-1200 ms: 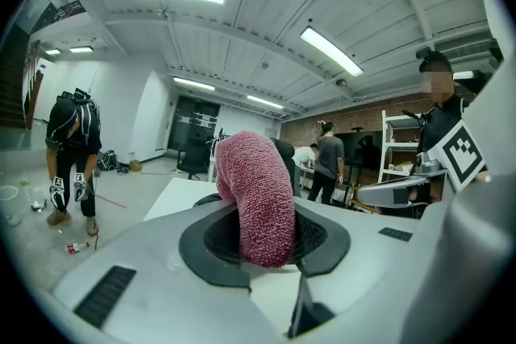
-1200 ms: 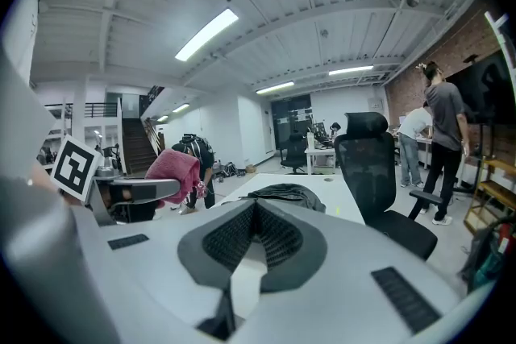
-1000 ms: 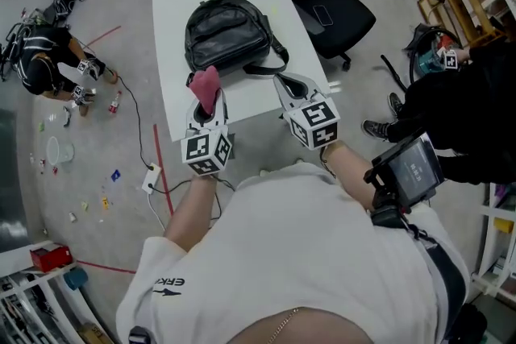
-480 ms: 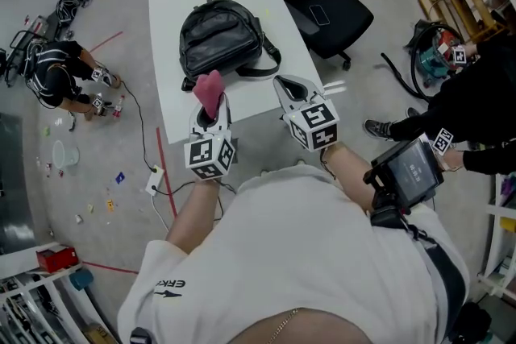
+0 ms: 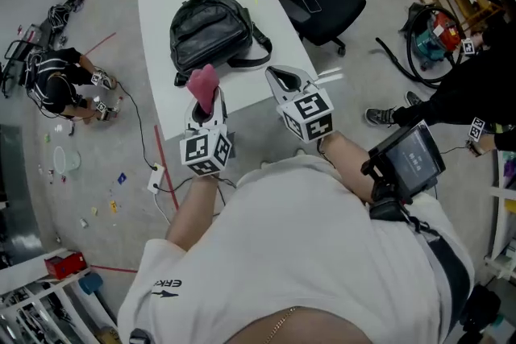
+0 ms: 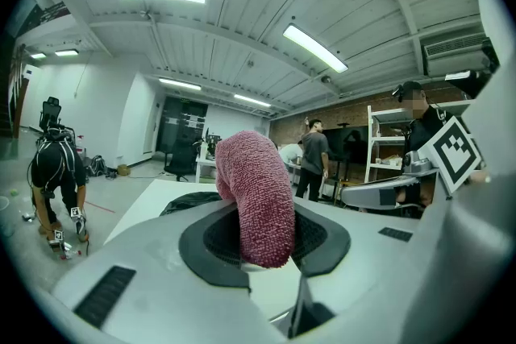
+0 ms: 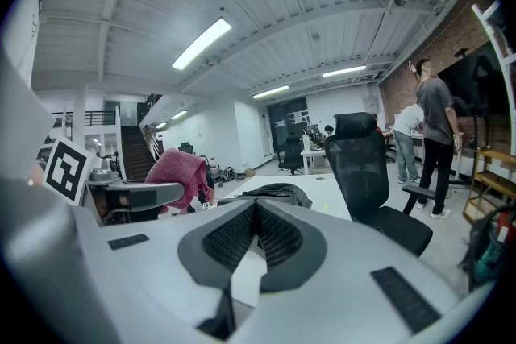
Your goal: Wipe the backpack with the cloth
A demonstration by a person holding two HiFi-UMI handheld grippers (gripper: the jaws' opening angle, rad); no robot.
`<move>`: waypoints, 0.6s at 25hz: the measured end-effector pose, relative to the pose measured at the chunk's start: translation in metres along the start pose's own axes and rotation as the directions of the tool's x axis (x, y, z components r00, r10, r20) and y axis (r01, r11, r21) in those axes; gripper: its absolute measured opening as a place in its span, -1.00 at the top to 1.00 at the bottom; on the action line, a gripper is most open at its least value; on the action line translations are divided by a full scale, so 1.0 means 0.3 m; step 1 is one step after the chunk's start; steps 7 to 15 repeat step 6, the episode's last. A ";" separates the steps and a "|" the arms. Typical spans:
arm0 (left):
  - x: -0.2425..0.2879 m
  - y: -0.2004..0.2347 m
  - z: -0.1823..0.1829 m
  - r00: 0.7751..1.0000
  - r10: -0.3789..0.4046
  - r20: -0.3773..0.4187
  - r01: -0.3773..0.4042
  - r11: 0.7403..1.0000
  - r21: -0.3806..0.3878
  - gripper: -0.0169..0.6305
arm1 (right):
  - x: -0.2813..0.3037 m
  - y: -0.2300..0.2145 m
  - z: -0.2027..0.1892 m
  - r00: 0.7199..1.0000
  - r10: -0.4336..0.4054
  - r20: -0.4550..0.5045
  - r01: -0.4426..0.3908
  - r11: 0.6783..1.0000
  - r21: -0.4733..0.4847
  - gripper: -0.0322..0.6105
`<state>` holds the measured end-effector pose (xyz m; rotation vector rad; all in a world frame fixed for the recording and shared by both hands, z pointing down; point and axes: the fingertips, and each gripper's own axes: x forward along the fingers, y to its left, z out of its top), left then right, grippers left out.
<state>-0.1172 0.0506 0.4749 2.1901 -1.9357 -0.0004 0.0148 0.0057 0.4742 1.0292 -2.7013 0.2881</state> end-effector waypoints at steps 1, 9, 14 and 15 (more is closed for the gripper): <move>-0.004 -0.005 0.000 1.000 -0.004 0.000 0.004 1.000 0.001 0.66 | -0.004 0.002 0.003 1.000 -0.002 0.001 0.002 1.000 -0.001 0.89; -0.024 -0.031 -0.018 1.000 -0.012 -0.005 0.012 1.000 -0.001 0.66 | -0.030 0.005 -0.010 1.000 -0.006 -0.001 0.006 1.000 -0.004 0.89; -0.024 -0.031 -0.018 1.000 -0.012 -0.005 0.012 1.000 -0.001 0.66 | -0.030 0.005 -0.010 1.000 -0.006 -0.001 0.006 1.000 -0.004 0.89; -0.024 -0.031 -0.018 1.000 -0.012 -0.005 0.012 1.000 -0.001 0.66 | -0.030 0.005 -0.010 1.000 -0.006 -0.001 0.006 1.000 -0.004 0.89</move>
